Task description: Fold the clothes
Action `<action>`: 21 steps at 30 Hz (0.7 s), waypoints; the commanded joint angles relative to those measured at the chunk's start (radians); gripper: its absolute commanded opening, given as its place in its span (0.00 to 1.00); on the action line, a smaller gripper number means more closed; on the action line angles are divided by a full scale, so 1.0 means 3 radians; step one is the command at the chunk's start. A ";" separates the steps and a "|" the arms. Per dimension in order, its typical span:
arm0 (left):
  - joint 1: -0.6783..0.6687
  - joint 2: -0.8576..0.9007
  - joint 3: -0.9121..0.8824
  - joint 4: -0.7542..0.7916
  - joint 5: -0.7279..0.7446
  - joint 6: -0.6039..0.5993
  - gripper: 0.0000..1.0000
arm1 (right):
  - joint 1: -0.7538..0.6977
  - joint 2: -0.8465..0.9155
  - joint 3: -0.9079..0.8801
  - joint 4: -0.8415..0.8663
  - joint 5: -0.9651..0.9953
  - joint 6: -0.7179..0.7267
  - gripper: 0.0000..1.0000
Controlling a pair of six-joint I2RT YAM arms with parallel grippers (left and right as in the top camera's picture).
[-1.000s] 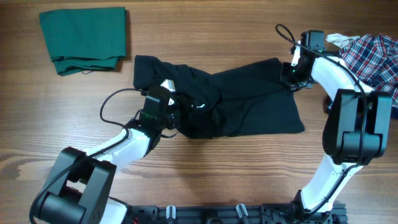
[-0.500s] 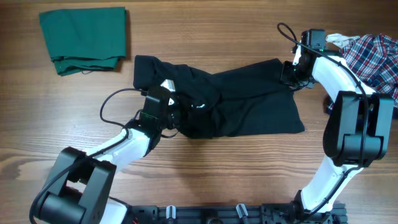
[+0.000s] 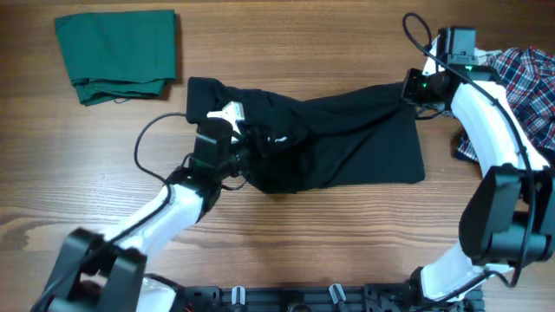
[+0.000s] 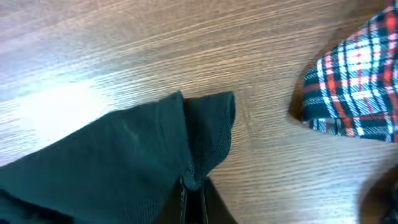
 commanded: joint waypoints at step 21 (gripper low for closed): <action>-0.0014 -0.0858 0.0071 -0.0225 -0.0173 0.0493 0.04 | 0.0008 -0.0484 0.0081 0.0089 0.0445 0.0146 0.04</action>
